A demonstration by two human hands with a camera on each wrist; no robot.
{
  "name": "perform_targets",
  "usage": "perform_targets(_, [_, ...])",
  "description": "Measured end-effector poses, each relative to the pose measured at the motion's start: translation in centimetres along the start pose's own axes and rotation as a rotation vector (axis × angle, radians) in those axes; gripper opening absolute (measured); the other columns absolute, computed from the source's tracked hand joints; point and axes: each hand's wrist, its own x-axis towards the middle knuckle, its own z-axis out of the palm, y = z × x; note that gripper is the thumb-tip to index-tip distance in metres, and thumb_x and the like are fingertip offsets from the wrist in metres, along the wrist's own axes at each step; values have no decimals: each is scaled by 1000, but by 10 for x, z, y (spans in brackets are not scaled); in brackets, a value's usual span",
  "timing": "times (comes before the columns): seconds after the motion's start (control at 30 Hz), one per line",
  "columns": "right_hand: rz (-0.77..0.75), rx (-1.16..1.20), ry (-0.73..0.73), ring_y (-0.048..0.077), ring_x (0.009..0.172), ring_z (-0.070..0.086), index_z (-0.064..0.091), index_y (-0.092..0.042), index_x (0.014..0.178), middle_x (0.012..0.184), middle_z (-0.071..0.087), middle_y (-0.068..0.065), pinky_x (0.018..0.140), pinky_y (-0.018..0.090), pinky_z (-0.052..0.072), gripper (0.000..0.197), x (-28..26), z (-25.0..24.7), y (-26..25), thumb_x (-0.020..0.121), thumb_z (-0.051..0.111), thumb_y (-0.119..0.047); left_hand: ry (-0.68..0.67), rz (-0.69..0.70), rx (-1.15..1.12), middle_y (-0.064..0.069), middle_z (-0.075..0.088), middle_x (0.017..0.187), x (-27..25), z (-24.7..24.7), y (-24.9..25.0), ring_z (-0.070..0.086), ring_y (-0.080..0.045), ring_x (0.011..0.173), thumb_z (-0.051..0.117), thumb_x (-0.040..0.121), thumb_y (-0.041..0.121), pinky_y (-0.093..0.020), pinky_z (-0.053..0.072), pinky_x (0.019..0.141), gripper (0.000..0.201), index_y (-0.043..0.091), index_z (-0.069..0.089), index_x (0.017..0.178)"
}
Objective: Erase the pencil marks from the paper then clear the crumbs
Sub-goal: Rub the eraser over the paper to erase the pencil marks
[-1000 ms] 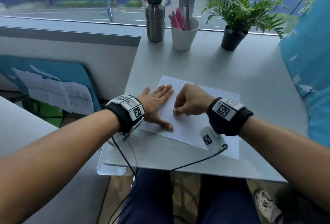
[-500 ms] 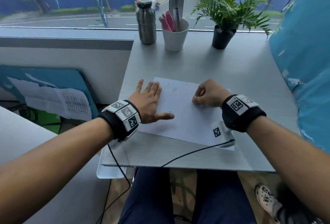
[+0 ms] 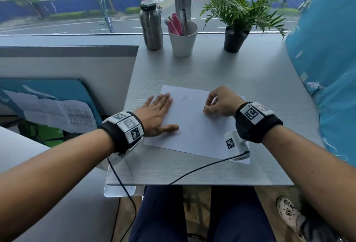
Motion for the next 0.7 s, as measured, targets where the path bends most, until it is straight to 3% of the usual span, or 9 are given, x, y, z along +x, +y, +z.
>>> perform_targets(0.03, [-6,2,3,16,86,54,75,-11,82,71,63,-5,62,22,40,12,0,0,0,76,79,-20,27,39,28,-4,-29,158,-2,-1,5,-22,-18,148,16,83,81,-41,-13,121,104,14,-21,153])
perform_targets(0.1, [-9,-1,8,18,88,52,75,-12,81,73,62,-3,67,22,40,12,2,1,2,76,80,-21,62,253,60,-1,-28,158,-9,4,26,-24,-16,147,19,85,81,-39,-16,120,101,18,-21,153])
perform_targets(0.17, [-3,2,6,18,90,50,74,-15,78,82,63,2,74,24,41,10,4,2,4,75,80,-22,14,465,41,5,-27,159,-18,12,50,-27,-11,146,20,85,80,-36,-21,117,96,24,-19,154])
perform_targets(0.23, [4,14,-3,18,90,50,73,-18,74,87,65,5,76,25,41,10,6,2,5,74,81,-23,-29,528,-27,10,-25,160,-18,18,57,-26,-8,146,25,89,75,-36,-20,118,90,29,-15,155])
perform_targets(0.3, [5,8,-5,18,91,50,72,-19,74,88,66,7,75,25,41,10,6,3,5,74,81,-24,-35,443,-101,9,-24,160,-9,15,44,-25,-10,146,31,91,71,-40,-14,120,89,29,-14,155])
perform_targets(0.37, [8,-6,1,17,89,51,73,-20,75,87,67,7,72,23,40,10,4,2,5,75,81,-26,-23,276,-137,5,-26,160,5,4,22,-24,-13,146,39,87,74,-45,-7,122,100,25,-16,155])
perform_targets(0.47, [27,-24,-22,10,69,56,75,-17,77,80,71,5,54,18,39,10,4,-3,2,75,81,-25,-57,94,-177,3,-28,160,21,-12,-4,-24,-15,147,58,69,81,-44,-9,122,130,21,-21,153])
perform_targets(0.53, [36,-32,-66,9,58,57,75,-16,76,77,72,7,50,17,41,9,6,-7,-3,73,82,-22,-77,33,-210,3,-29,159,27,-18,-11,-26,-15,146,66,58,83,-42,-10,121,145,20,-23,153])
perform_targets(0.7, [-8,-18,-72,21,61,67,75,-15,71,72,73,9,59,29,58,10,24,-11,-25,71,85,-16,-80,-17,-244,2,-33,158,31,-19,-10,-31,-14,144,73,52,81,-39,-14,120,154,17,-26,151])
